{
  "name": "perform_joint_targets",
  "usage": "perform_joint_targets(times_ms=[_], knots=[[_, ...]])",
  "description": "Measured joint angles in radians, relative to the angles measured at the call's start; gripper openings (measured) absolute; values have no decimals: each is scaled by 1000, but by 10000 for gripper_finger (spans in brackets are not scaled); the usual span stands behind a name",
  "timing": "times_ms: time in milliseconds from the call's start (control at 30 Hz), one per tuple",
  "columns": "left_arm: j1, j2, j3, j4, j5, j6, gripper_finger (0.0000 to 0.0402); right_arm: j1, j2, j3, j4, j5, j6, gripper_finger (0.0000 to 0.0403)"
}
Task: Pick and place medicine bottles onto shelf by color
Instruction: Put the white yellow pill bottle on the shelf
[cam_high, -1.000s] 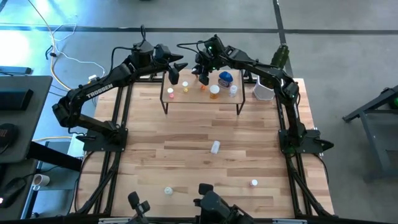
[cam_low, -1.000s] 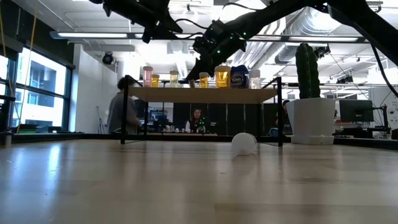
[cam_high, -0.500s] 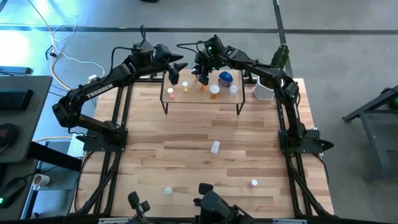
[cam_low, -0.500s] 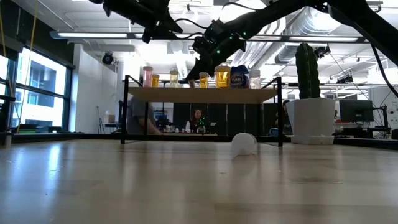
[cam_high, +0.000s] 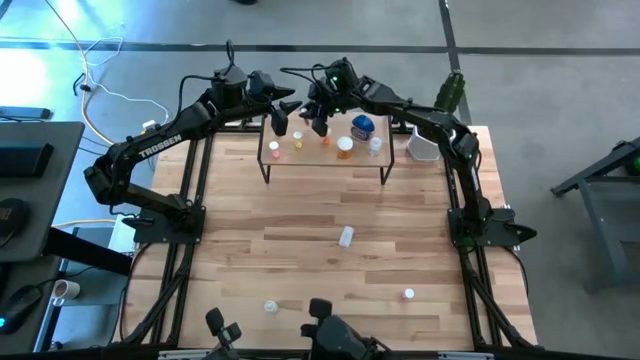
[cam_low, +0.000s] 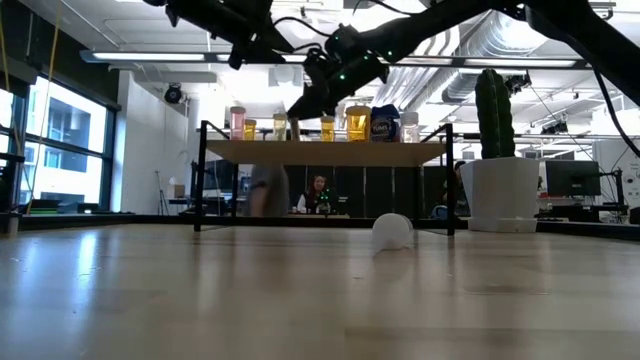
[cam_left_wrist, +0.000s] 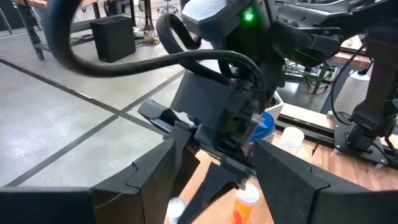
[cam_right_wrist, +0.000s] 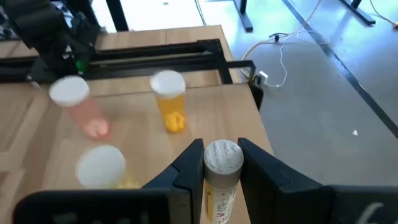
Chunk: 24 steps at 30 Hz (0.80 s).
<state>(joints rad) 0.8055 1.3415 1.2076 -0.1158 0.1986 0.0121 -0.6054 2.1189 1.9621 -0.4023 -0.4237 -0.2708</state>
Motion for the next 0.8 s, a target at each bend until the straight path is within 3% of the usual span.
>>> perform_joint_targets(times_ms=[800], knots=[[0, 0, 0, -1, 0, 11, 204, 11, 25, 2, 36, 62, -3, 72]])
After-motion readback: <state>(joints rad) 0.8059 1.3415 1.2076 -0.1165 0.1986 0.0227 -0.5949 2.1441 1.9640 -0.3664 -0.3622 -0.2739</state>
